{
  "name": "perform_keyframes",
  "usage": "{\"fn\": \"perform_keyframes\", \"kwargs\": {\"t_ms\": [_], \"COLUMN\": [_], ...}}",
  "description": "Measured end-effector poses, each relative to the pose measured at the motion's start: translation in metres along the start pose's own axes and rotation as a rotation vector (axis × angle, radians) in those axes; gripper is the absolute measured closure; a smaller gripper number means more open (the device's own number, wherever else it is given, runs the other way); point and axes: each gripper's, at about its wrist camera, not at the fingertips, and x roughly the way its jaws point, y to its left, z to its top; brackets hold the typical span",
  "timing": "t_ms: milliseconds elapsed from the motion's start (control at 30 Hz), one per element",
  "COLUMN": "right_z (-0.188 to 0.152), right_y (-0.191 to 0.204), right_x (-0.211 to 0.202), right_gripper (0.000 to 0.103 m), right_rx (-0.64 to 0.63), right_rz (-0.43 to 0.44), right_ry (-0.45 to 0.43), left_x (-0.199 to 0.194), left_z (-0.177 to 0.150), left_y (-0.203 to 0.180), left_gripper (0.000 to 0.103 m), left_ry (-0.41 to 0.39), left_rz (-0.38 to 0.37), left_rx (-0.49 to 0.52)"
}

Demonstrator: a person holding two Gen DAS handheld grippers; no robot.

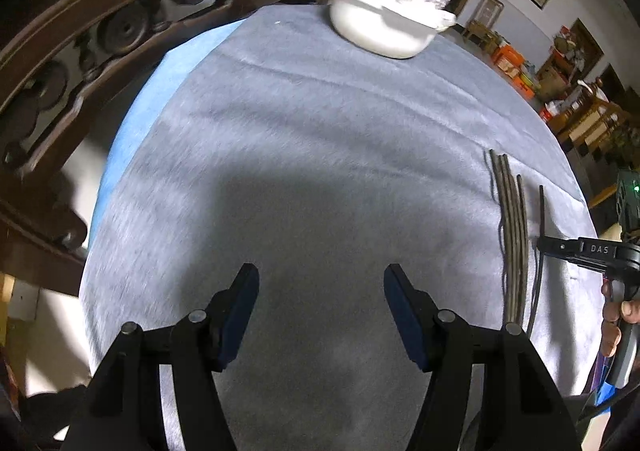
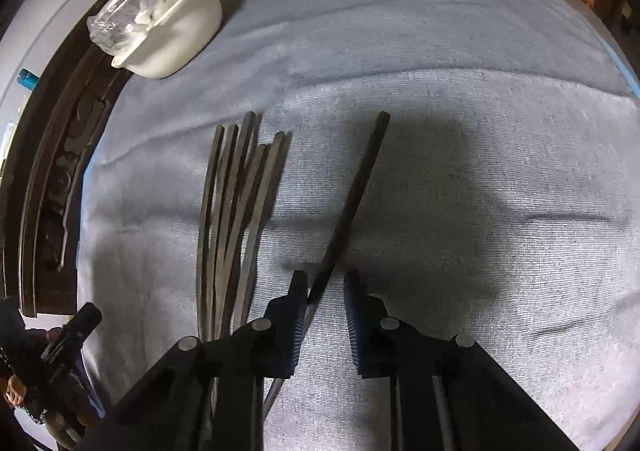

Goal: Organize utensils
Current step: 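Close the right gripper on one dark rod on the cloth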

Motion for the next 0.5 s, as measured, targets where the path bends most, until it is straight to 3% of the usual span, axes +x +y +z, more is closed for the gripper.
{"fn": "perform_keyframes", "kwargs": {"t_ms": [233,300,500], "right_z": [0.007,0.004,-0.001], "right_y": [0.011,0.011,-0.011], "right_x": [0.005,0.006,0.004], "right_gripper": [0.083,0.088,0.092], "right_rx": [-0.065,-0.078,-0.040], "right_rz": [-0.022,-0.029,0.003], "right_ry": [-0.013,-0.014,-0.025], "left_x": [0.015,0.020,0.044], "left_z": [0.033,0.046,0.060], "left_y": [-0.034,-0.053,-0.115], "left_gripper": [0.038,0.038,0.038], "left_ry": [0.082,0.112,0.213], "left_rz": [-0.066,-0.097,-0.151], "left_rx": [0.104,0.150,0.251]}}
